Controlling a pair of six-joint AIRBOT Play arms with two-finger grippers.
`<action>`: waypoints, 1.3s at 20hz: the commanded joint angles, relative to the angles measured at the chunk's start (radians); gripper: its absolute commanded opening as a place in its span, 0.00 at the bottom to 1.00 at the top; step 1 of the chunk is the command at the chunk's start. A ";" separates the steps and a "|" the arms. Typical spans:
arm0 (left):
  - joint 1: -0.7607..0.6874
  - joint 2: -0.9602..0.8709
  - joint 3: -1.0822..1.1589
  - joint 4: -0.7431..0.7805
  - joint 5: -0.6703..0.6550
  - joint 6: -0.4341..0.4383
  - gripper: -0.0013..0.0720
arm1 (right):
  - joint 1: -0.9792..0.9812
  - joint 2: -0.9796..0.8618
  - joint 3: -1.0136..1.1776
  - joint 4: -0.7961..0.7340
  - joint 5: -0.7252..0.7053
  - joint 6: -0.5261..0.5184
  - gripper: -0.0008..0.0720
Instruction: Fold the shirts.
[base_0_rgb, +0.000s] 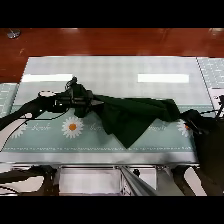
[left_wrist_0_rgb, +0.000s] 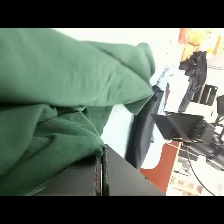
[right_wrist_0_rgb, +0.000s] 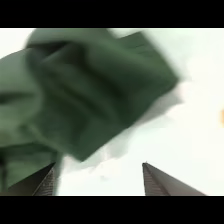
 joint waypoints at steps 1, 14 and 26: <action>0.023 0.005 0.017 0.011 -0.041 0.010 0.05 | 0.001 -0.058 0.027 -0.089 -0.002 0.053 0.87; 0.021 0.003 0.017 0.018 -0.048 0.010 0.05 | 0.145 -0.473 0.147 0.191 -0.156 -0.034 0.86; 0.151 0.166 0.385 0.018 -0.084 0.014 0.05 | 0.351 -0.502 0.830 0.179 0.064 0.042 0.04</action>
